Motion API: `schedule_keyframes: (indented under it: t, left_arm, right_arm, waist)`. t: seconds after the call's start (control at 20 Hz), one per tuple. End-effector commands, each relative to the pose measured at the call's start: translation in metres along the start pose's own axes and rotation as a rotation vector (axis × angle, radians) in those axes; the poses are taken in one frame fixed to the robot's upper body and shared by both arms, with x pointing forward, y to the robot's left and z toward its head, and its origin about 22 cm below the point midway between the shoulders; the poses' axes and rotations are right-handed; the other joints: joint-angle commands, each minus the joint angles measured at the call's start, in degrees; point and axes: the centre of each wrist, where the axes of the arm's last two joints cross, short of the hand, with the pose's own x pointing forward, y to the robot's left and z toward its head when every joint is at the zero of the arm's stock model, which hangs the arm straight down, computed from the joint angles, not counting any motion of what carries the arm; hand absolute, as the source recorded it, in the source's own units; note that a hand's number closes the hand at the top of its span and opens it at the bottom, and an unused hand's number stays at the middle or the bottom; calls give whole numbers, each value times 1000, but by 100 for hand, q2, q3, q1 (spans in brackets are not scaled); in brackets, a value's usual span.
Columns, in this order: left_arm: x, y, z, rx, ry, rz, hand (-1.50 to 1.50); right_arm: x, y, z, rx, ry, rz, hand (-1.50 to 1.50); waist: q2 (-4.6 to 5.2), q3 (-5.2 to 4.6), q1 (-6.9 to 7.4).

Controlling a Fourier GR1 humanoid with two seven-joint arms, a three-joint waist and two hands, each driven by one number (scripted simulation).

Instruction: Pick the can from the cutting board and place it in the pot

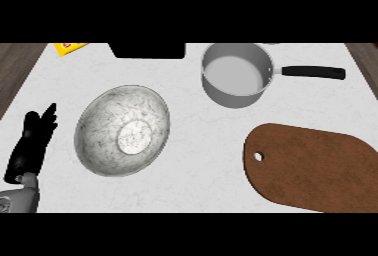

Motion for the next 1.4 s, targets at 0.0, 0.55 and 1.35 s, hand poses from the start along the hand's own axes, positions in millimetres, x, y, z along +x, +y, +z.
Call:
schedule_keyframes:
  t: [0.0,0.55,1.35]
  left_arm:
    - [10,2,3,-11,3,-6,0]
    - [-5,-4,0,-2,-4,-6,0]
    - [15,6,-2,-1,-15,-13,0]
  right_arm:
    - [29,15,-26,45,46,-18,150]
    - [37,106,-67,300,91,-38,150]
    - [15,162,-69,52,230,-648,-150]
  waist:
    - [6,4,19]
    - [32,4,55]
    - [27,14,78]
